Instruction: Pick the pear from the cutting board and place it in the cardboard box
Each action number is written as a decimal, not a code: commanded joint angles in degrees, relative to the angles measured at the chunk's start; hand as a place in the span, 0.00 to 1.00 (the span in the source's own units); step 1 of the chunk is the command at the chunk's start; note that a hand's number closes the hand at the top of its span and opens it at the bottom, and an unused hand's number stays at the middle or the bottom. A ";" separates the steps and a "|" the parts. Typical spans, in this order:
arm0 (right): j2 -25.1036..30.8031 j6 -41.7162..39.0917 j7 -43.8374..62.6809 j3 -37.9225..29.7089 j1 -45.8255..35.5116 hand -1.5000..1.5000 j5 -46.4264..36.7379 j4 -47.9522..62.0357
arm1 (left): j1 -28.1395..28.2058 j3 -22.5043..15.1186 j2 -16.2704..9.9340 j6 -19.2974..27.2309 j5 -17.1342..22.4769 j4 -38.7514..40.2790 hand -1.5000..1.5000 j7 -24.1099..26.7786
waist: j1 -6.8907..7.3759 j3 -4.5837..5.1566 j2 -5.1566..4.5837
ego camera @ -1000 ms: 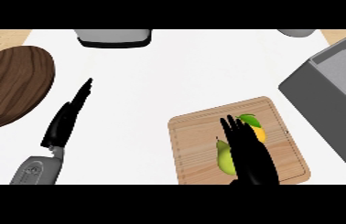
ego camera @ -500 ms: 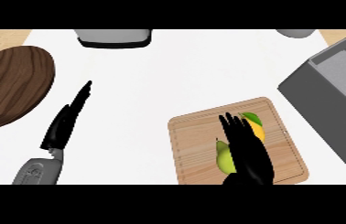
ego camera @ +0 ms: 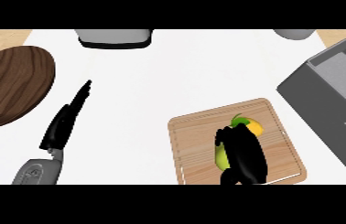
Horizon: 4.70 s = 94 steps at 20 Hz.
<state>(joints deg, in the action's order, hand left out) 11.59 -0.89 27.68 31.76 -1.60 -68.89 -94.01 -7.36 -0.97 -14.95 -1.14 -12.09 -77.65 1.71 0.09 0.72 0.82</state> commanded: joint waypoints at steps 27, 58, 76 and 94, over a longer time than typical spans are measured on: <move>6.41 -12.09 34.76 -38.32 -47.23 1.00 -14.44 29.72 | -0.67 0.64 1.19 -0.92 -1.76 1.94 0.50 3.03 | 2.64 -0.62 -1.47; 13.18 -18.49 31.25 -69.12 -35.79 0.00 -6.46 23.23 | -1.16 2.35 1.29 -2.04 -1.67 0.24 0.50 -0.85 | -1.05 -0.78 -0.63; 9.92 22.73 4.68 -79.60 -31.95 0.00 14.08 21.90 | -0.29 1.48 4.15 0.37 -3.75 2.76 0.50 3.02 | -0.18 -0.76 -0.95; 7.61 31.30 -18.68 -94.96 -5.79 0.00 45.25 5.50 | -0.09 2.60 3.31 -1.69 -3.47 -0.46 0.50 -0.94 | -0.83 -0.75 -0.69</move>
<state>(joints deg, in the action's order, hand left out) 19.18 31.15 12.48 -59.60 -13.33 -29.63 -86.32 -5.97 1.75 -12.17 -2.74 -15.35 -77.99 2.87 -0.51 0.36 0.24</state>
